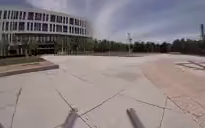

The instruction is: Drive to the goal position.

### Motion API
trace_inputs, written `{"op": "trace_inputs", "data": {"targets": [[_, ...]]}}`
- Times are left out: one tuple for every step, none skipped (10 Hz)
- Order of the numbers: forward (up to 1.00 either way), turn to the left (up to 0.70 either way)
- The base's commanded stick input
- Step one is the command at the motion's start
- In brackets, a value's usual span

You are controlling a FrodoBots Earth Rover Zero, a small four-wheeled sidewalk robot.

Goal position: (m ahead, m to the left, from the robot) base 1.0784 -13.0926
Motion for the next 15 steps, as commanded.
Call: {"op": "trace_inputs", "data": {"targets": [[1.0,0.0],[1.0,0.0],[1.0,0.0],[1.0,0.0],[1.0,0.0],[1.0,0.0],[1.0,0.0],[1.0,0.0],[1.0,0.0],[1.0,0.0],[1.0,0.0],[1.0,0.0],[1.0,0.0],[1.0,0.0],[1.0,0.0]]}}
